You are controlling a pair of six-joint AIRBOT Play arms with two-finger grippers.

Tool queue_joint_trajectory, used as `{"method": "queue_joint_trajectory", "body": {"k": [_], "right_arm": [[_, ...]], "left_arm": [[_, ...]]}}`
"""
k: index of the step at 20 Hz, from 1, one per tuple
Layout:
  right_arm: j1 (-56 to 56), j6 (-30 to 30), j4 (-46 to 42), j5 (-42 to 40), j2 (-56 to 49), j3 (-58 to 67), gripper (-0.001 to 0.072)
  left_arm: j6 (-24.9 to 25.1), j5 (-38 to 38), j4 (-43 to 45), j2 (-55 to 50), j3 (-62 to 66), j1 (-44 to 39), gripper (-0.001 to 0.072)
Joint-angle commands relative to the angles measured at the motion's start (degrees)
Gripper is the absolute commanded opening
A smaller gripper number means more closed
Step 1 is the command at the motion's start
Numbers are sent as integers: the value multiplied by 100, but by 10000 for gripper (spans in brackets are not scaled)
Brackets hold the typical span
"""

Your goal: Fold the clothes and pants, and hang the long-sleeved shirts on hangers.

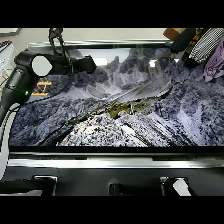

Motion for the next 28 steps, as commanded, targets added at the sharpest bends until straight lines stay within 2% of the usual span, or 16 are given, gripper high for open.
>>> {"method": "queue_joint_trajectory", "body": {"k": [1, 2, 3, 4, 8, 11, 12, 14, 15, 16, 19, 20, 24, 28], "right_arm": [[114, -955, 3727, 1237, 289, -2, 611], [317, -1425, 4815, 1384, 184, -2, 611], [678, -1858, 5547, 1296, 13, -2, 613], [1180, -2203, 5862, 1021, -197, -2, 613], [3661, -3283, 5707, -682, -1257, -2, 613], [5348, -3847, 4747, -2365, -2140, -4, 600], [5761, -4004, 4496, -2861, -2396, -24, 566], [6415, -4527, 4350, -3565, -2782, -278, 256], [6682, -4736, 4352, -3709, -2920, -485, 123], [6874, -4887, 4354, -3659, -2997, -723, 73], [7224, -5045, 4358, -3075, -3025, -1504, 57], [7228, -5045, 4428, -2889, -3025, -1700, 36], [7217, -5038, 4531, -2312, -3025, -2015, 36], [7217, -5038, 4503, -1958, -3025, -2015, 38]], "left_arm": [[0, 2, 0, -2, 0, 0, 686], [0, 2, 0, -2, 0, 0, 685], [0, 0, 0, -2, 0, 0, 685], [0, 2, 0, -2, 0, 0, 685], [0, 0, 0, -2, 0, 0, 686], [2, 2, 0, -2, 0, 0, 686], [0, 2, 0, -2, 0, 0, 686], [2, 2, 0, -2, 0, 0, 685], [2, 0, 0, -2, 0, 0, 685], [0, 2, 0, -2, 0, 0, 685], [-59, 37, -22, -4, -2, 0, 685], [105, 107, 72, -24, -9, 4, 685], [1683, -81, 476, -107, -61, 74, 685], [1696, -450, 385, -103, -428, 514, 684]]}}
